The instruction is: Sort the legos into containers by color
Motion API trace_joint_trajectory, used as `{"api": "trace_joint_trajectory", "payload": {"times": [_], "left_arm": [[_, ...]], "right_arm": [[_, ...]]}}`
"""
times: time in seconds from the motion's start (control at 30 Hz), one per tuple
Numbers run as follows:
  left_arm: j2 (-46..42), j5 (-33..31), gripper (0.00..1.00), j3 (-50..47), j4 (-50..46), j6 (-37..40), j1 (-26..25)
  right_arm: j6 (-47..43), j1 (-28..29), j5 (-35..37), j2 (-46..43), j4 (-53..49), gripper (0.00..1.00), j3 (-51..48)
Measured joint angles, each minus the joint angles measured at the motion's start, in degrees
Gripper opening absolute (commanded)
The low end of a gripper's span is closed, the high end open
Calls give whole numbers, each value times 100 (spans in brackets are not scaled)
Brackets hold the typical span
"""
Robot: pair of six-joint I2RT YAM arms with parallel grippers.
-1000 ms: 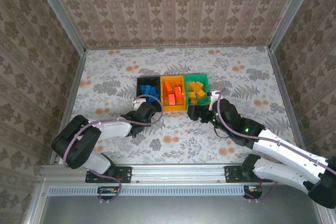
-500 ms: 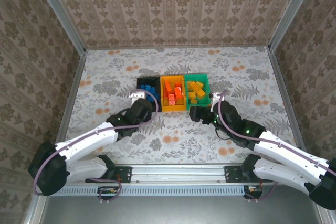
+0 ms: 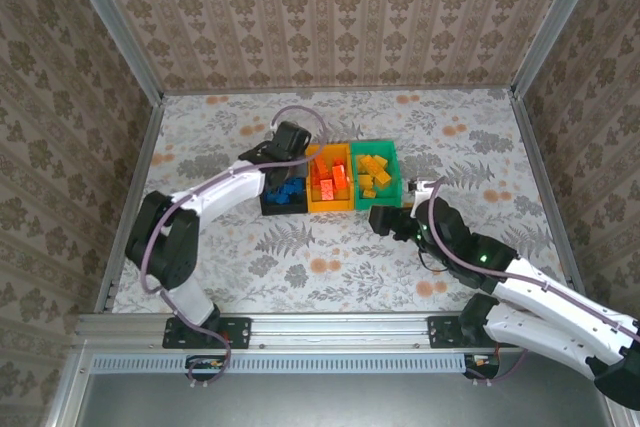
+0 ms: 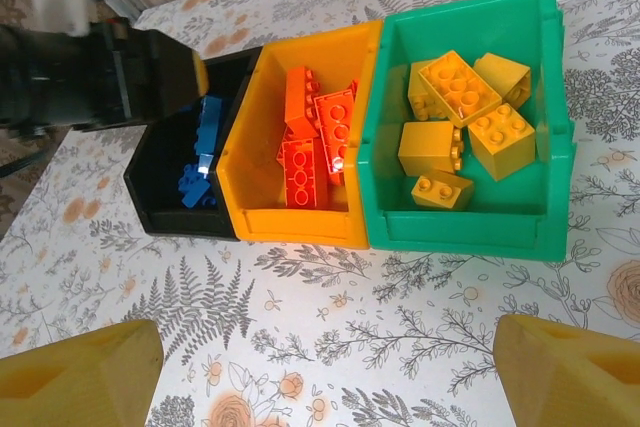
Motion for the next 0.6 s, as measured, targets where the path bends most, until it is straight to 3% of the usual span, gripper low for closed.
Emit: {"api": "trace_joint_trajectory", "payload": {"times": [0.2,0.43,0.6], "left_arm": [[461,118,25,310,-50,9,85],[367,299,65,321,-35,55,72],[-514,317,91,92,68,144,-59]], "right_arm": [[-2,-31,96,-155,-118,89,-50],[-2,-94,138,-162,-118,92,-52],[-2,-116,201,-162,-109,97,-83]]}}
